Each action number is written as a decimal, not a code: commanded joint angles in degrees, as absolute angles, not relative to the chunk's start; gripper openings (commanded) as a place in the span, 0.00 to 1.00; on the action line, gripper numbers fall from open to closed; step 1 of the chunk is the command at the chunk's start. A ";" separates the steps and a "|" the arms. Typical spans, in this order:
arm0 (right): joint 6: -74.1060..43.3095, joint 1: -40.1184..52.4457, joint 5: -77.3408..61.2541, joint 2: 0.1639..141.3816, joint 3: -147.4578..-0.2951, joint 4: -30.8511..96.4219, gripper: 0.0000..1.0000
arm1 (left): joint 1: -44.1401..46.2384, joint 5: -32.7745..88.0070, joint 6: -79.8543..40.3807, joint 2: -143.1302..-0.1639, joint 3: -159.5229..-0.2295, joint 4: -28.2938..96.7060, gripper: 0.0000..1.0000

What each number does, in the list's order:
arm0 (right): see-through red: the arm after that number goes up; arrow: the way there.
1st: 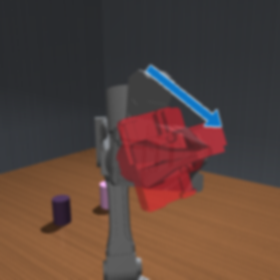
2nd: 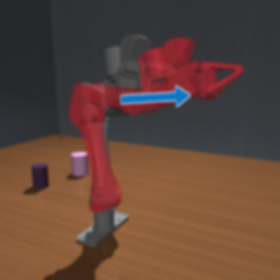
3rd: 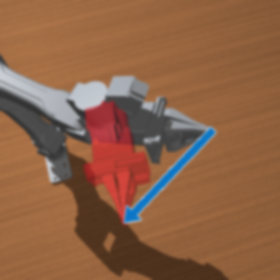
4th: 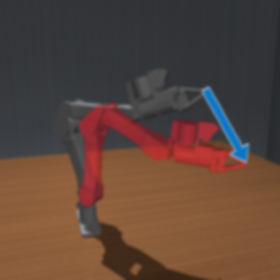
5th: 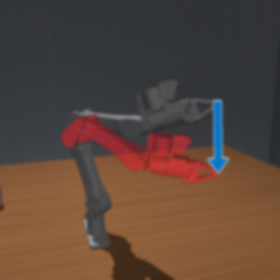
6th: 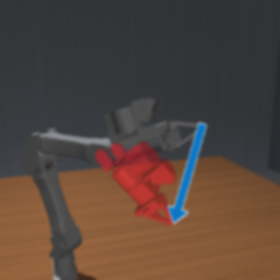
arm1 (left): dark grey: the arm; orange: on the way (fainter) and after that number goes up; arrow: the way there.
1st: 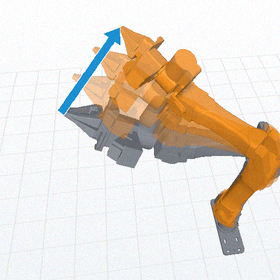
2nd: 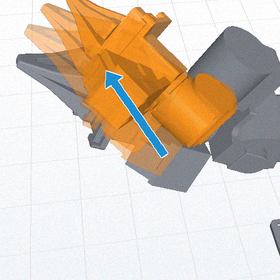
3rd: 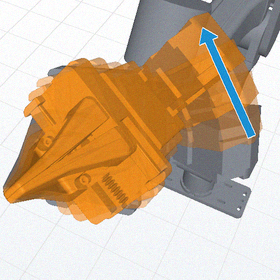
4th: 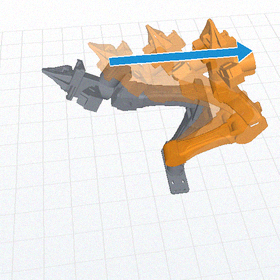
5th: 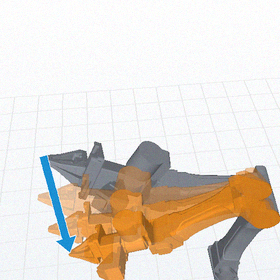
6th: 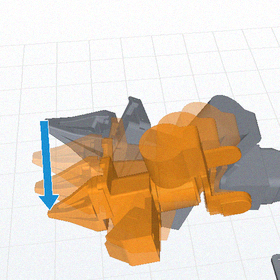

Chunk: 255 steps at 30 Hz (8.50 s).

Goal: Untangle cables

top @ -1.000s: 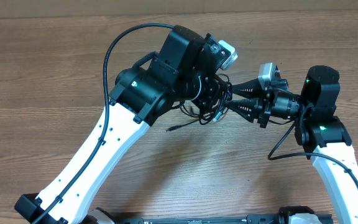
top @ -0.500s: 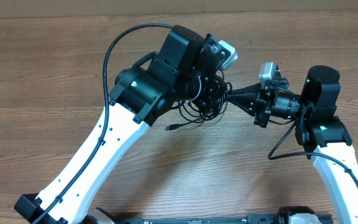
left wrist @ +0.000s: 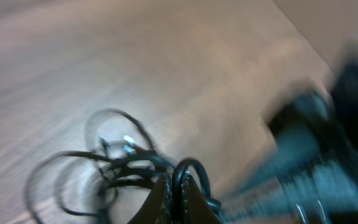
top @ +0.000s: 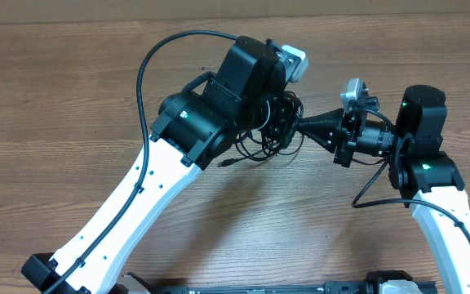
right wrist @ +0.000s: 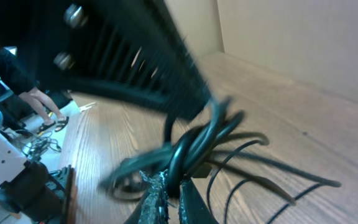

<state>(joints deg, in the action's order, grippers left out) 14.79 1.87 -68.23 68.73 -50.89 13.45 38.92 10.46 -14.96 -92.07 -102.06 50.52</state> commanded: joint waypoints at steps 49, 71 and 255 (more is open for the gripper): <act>14.52 2.57 -64.12 68.18 -50.70 6.07 0.19 | 37.98 25.96 9.08 -91.90 -103.35 56.95 0.04; 14.52 2.57 -64.07 68.18 -50.70 6.68 0.04 | 37.98 31.62 10.28 -91.90 -103.35 55.64 0.04; 22.98 2.50 -37.12 90.72 -55.51 21.26 0.04 | 37.91 15.92 1.26 -96.01 -103.33 61.52 0.81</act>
